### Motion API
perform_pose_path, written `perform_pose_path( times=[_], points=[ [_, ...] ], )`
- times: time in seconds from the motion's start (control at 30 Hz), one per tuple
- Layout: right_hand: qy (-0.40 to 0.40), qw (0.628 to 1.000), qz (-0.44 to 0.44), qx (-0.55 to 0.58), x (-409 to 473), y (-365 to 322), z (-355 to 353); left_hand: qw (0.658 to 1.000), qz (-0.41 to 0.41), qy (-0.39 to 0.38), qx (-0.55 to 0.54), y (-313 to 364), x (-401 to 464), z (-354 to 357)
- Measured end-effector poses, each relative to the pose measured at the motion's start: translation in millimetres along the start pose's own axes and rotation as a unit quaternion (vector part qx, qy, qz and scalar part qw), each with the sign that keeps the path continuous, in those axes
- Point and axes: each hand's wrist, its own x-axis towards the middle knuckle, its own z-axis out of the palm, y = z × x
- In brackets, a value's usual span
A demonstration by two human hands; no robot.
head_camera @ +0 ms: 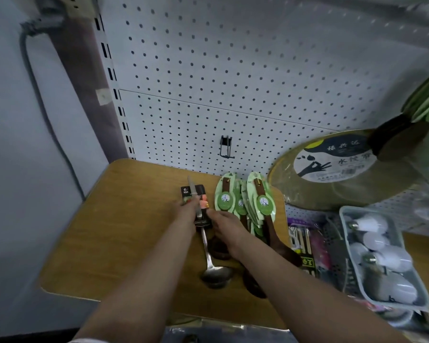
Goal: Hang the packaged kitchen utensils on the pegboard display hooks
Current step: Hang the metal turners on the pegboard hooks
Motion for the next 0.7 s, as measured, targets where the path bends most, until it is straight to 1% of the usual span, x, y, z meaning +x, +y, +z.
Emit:
perform_pose_path(
  times=[0.1,0.23,0.33,0.53,0.7],
  points=[
    [-0.016,1.0,-0.005,-0.007,-4.8,-1.0,6.4,0.999,0.032,-0.013,-0.005,11.9,-5.9,-8.2],
    [-0.061,0.997,0.006,0.044,-15.0,-7.0,18.0,0.997,0.072,-0.007,-0.008,34.0,-13.4,-18.6],
    [-0.093,0.992,-0.002,0.083,-22.0,-8.3,30.2,0.995,0.099,0.003,-0.033,49.1,-22.5,-25.4],
    [-0.079,0.985,-0.025,0.151,-30.9,-4.1,41.4,0.988,0.129,-0.011,-0.088,59.1,-44.9,-26.5],
    [-0.056,0.979,-0.055,0.19,-44.1,2.0,29.9,0.984,0.143,-0.03,-0.099,51.4,-73.4,-12.7]
  ],
)
